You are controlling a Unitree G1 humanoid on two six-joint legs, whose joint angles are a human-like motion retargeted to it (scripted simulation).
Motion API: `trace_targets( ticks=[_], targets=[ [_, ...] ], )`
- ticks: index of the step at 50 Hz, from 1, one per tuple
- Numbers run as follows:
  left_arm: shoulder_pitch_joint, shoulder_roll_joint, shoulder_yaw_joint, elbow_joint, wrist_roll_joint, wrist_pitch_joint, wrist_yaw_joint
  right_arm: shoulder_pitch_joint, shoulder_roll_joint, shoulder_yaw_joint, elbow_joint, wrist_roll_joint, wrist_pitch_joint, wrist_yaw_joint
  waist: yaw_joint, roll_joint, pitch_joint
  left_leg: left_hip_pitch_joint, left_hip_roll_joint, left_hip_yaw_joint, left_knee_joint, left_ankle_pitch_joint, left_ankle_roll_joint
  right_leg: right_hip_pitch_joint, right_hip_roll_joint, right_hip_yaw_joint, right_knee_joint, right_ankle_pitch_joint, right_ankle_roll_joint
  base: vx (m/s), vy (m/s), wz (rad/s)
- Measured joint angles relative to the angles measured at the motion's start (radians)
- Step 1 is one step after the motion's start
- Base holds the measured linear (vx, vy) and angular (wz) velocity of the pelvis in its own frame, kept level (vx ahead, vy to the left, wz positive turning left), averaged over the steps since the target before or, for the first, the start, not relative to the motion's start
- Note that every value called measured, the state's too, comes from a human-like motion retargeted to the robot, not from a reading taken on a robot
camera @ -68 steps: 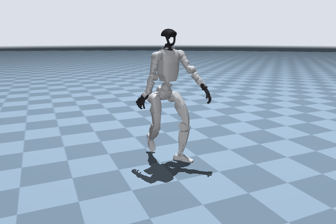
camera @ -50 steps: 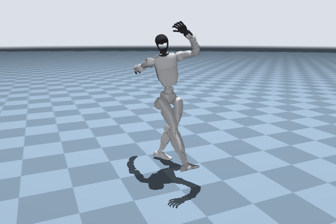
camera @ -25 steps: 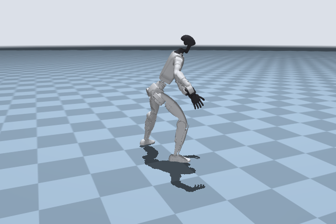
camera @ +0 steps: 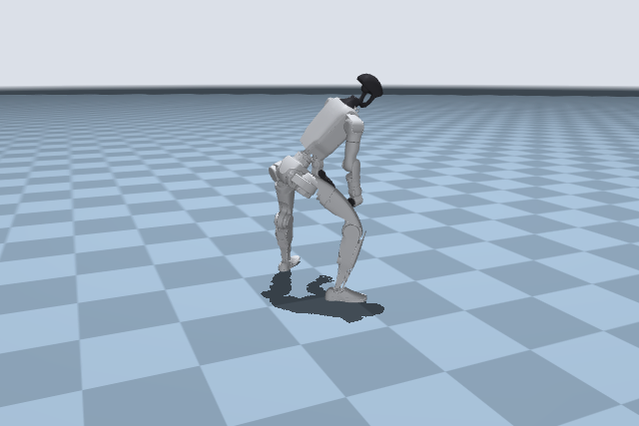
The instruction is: Kungfu
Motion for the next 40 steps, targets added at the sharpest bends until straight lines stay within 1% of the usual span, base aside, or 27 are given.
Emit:
trace_targets(
  ticks=[5,9,13,15,16,17,18,20,21,23,26,28,30,31,32,33,35,36,37,38,39,40],
  targets=[
    [0.008,-0.003,-0.007,-0.022,-0.035,0.019,0.005,-0.021,-0.061,0.024,-0.064,-0.001,-0.019,-0.018,-0.02,-0.015,0.003,-0.018,-0.007,0.02,-0.007,0.007,0.0,0.009,-0.023,-0.012,-0.01,0.01,-0.01,0.05,0.04,0.22],
    [0.023,-0.003,0.002,-0.058,-0.067,0.075,0.007,-0.041,-0.118,0.037,-0.143,-0.004,-0.03,-0.037,-0.024,-0.035,0.008,-0.037,-0.004,0.04,0.001,0.027,0.0,0.044,-0.038,-0.038,-0.023,0.022,-0.023,0.11,0.03,0.24],
    [0.063,-0.012,0.03,-0.129,-0.131,0.119,0.01,-0.055,-0.165,0.042,-0.228,0.041,-0.055,-0.098,-0.005,-0.07,0.005,-0.052,0.007,0.068,0.019,0.072,0.0,0.115,-0.049,-0.074,-0.049,0.03,-0.025,0.24,-0.06,0.28],
    [0.104,0.0,0.042,-0.201,-0.181,0.134,0.001,-0.048,-0.181,0.05,-0.3,0.115,-0.08,-0.162,0.052,-0.091,0.004,-0.065,0.074,0.112,0.048,0.124,0.0,0.204,0.0,-0.15,-0.09,0.029,-0.036,0.34,-0.34,-0.29],
    [0.131,-0.006,0.053,-0.22,-0.195,0.138,0.003,-0.04,-0.182,0.059,-0.319,0.136,-0.092,-0.178,0.071,-0.107,-0.001,-0.048,0.108,0.151,0.058,0.154,0.0,0.261,0.012,-0.181,-0.095,0.01,-0.038,0.5,-0.51,-0.46],
    [0.157,-0.006,0.067,-0.244,-0.21,0.139,0.004,-0.037,-0.181,0.069,-0.342,0.157,-0.104,-0.195,0.1,-0.124,-0.003,-0.031,0.152,0.185,0.078,0.177,0.0,0.319,0.038,-0.213,-0.11,-0.005,-0.042,0.66,-0.53,-0.79],
    [0.179,0.008,0.087,-0.277,-0.228,0.138,0.002,-0.041,-0.177,0.079,-0.372,0.179,-0.118,-0.214,0.149,-0.145,0.003,-0.018,0.217,0.206,0.118,0.187,0.0,0.382,0.09,-0.248,-0.145,-0.008,-0.051,0.7,-0.33,-1.02],
    [0.223,0.018,0.128,-0.337,-0.261,0.126,0.002,-0.056,-0.179,0.101,-0.429,0.204,-0.124,-0.229,0.215,-0.176,-0.004,-0.028,0.28,0.23,0.193,0.175,0.028,0.481,0.14,-0.303,-0.231,0.023,-0.06,0.7,0.1,-0.51],
    [0.249,0.02,0.153,-0.364,-0.276,0.112,0.003,-0.068,-0.184,0.116,-0.461,0.205,-0.121,-0.229,0.235,-0.194,-0.011,-0.035,0.279,0.231,0.225,0.154,0.05,0.518,0.144,-0.314,-0.277,0.049,-0.062,0.66,0.37,0.24],
    [0.3,0.025,0.203,-0.412,-0.296,0.081,0.008,-0.089,-0.198,0.141,-0.527,0.197,-0.123,-0.233,0.274,-0.231,-0.025,-0.048,0.261,0.205,0.283,0.108,0.085,0.591,0.149,-0.323,-0.37,0.102,-0.066,0.7,0.44,0.49],
    [0.374,0.039,0.288,-0.464,-0.321,0.051,0.014,-0.111,-0.203,0.164,-0.622,0.166,-0.154,-0.263,0.332,-0.277,-0.041,-0.054,0.212,0.132,0.359,0.036,0.141,0.733,0.17,-0.315,-0.535,0.177,-0.079,0.83,0.5,0.52],
    [0.408,0.057,0.348,-0.506,-0.346,0.029,0.001,-0.124,-0.194,0.176,-0.674,0.152,-0.186,-0.313,0.37,-0.293,-0.053,-0.058,0.195,0.091,0.417,-0.03,0.164,0.864,0.195,-0.356,-0.665,0.207,-0.067,0.97,0.74,0.56],
    [0.423,0.099,0.421,-0.561,-0.378,-0.008,-0.041,-0.136,-0.17,0.194,-0.725,0.157,-0.216,-0.387,0.404,-0.269,-0.087,-0.098,0.212,-0.011,0.514,-0.11,0.181,1.013,0.289,-0.41,-0.805,0.162,-0.062,0.9,0.52,0.67],
    [0.415,0.125,0.461,-0.589,-0.392,-0.026,-0.065,-0.139,-0.164,0.197,-0.748,0.164,-0.229,-0.415,0.411,-0.253,-0.117,-0.127,0.191,-0.078,0.555,-0.143,0.205,1.077,0.341,-0.428,-0.867,0.143,-0.061,0.83,0.36,1.14],
    [0.401,0.155,0.5,-0.614,-0.406,-0.045,-0.094,-0.142,-0.16,0.2,-0.771,0.17,-0.241,-0.44,0.415,-0.242,-0.145,-0.146,0.164,-0.129,0.588,-0.173,0.229,1.132,0.389,-0.424,-0.919,0.13,-0.072,0.9,0.51,1.69],
    [0.377,0.192,0.537,-0.636,-0.419,-0.065,-0.13,-0.145,-0.16,0.203,-0.791,0.173,-0.248,-0.46,0.409,-0.243,-0.169,-0.144,0.124,-0.151,0.604,-0.198,0.252,1.167,0.432,-0.38,-0.949,0.127,-0.109,0.98,0.63,2.17],
    [0.295,0.287,0.602,-0.658,-0.445,-0.11,-0.247,-0.144,-0.17,0.189,-0.841,0.158,-0.255,-0.491,0.37,-0.243,-0.201,-0.107,0.02,-0.205,0.599,-0.234,0.287,1.184,0.523,-0.134,-0.903,0.131,-0.2,0.97,0.49,2.85],
    [0.235,0.339,0.613,-0.654,-0.472,-0.127,-0.323,-0.14,-0.181,0.168,-0.875,0.134,-0.257,-0.51,0.33,-0.24,-0.205,-0.074,-0.044,-0.243,0.575,-0.226,0.295,1.168,0.577,0.011,-0.82,0.112,-0.114,0.92,0.35,3.22],
    [0.174,0.387,0.614,-0.65,-0.507,-0.141,-0.403,-0.135,-0.192,0.146,-0.909,0.106,-0.262,-0.535,0.293,-0.23,-0.207,-0.037,-0.097,-0.284,0.548,-0.214,0.302,1.146,0.64,0.117,-0.725,0.082,-0.045,0.86,0.32,3.04],
    [0.111,0.426,0.594,-0.646,-0.558,-0.148,-0.491,-0.125,-0.203,0.122,-0.945,0.068,-0.273,-0.572,0.263,-0.207,-0.203,0.006,-0.13,-0.333,0.515,-0.194,0.306,1.11,0.721,0.141,-0.605,0.033,-0.009,0.75,0.24,2.13],
    [0.043,0.452,0.55,-0.642,-0.633,-0.145,-0.58,-0.107,-0.211,0.099,-0.985,0.023,-0.291,-0.628,0.259,-0.19,-0.202,0.041,-0.139,-0.36,0.493,-0.182,0.31,1.062,0.76,0.13,-0.502,0.011,-0.001,0.65,0.22,1.1],
    [-0.026,0.471,0.494,-0.638,-0.719,-0.137,-0.67,-0.086,-0.219,0.076,-1.026,-0.025,-0.314,-0.693,0.267,-0.176,-0.204,0.073,-0.136,-0.377,0.476,-0.176,0.314,1.009,0.778,0.1,-0.407,0.003,-0.006,0.61,0.21,0.66]
  ],
)
